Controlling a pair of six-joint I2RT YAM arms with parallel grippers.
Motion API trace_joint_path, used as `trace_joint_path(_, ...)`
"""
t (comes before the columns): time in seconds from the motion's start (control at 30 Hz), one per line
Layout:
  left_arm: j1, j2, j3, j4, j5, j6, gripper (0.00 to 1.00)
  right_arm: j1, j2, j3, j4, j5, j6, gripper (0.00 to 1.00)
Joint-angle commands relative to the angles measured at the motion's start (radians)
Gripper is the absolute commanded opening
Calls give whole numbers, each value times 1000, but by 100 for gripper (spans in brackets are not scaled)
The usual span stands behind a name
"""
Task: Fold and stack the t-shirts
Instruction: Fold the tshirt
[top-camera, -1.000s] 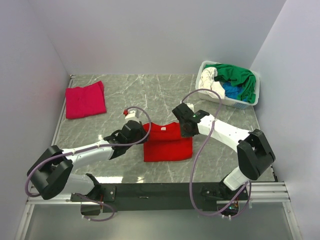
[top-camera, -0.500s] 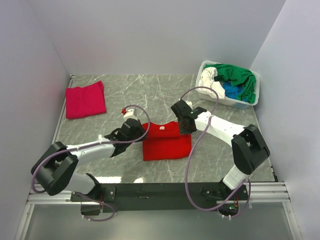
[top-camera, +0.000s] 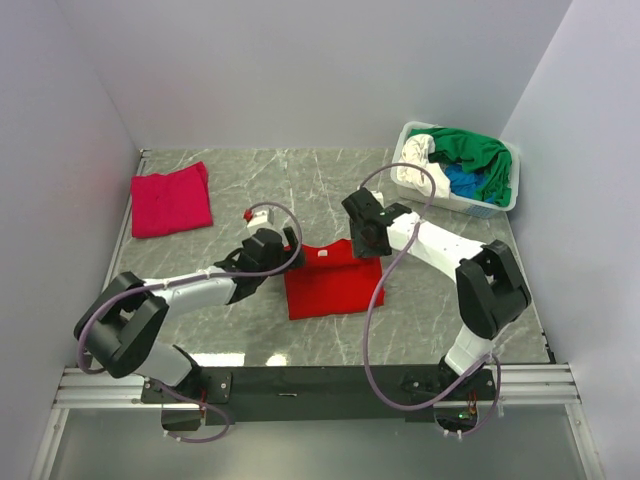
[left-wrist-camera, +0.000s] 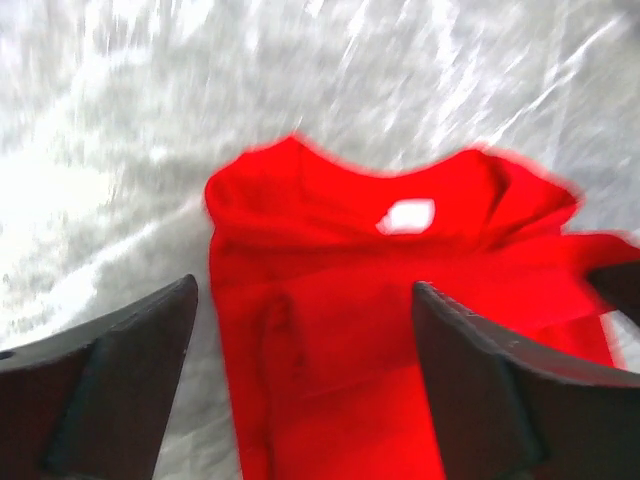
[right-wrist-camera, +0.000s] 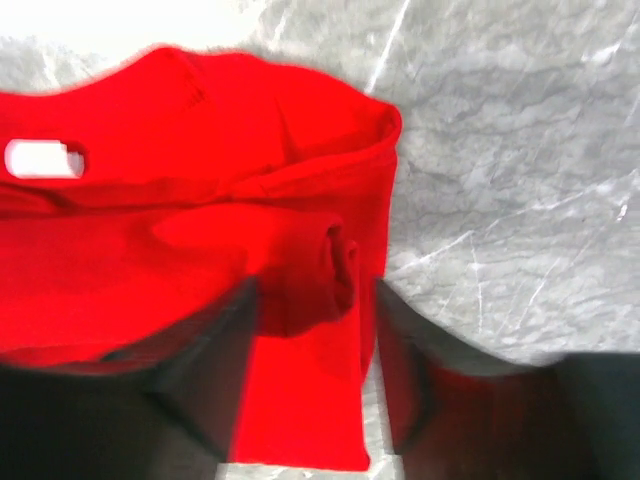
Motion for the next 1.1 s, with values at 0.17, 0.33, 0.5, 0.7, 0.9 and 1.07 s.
trace_joint_path(0.17, -78, -170, 67, -9, -100, 31, 99, -6, -153, 67, -44, 51, -2, 65)
trace_joint_path(0.33, -230, -185, -6, 118, -75, -39, 99, 3, -225, 20, -11, -63, -3, 65)
trace_joint_path(0.5, -342, -67, 7, 239, -17, -70, 99, 15, -215, -27, 58, -207, -5, 65)
trace_joint_path(0.7, -383, 151, 63, 337, 57, -88, 99, 15, -121, -32, 86, -216, 4, 64)
trace_joint_path(0.9, -388, 209, 46, 339, 74, -107, 99, 12, -23, -32, 95, -201, 21, 64)
trace_joint_path(1.07, -394, 215, -3, 362, 72, -141, 99, 12, -8, -69, 112, -190, 41, 64)
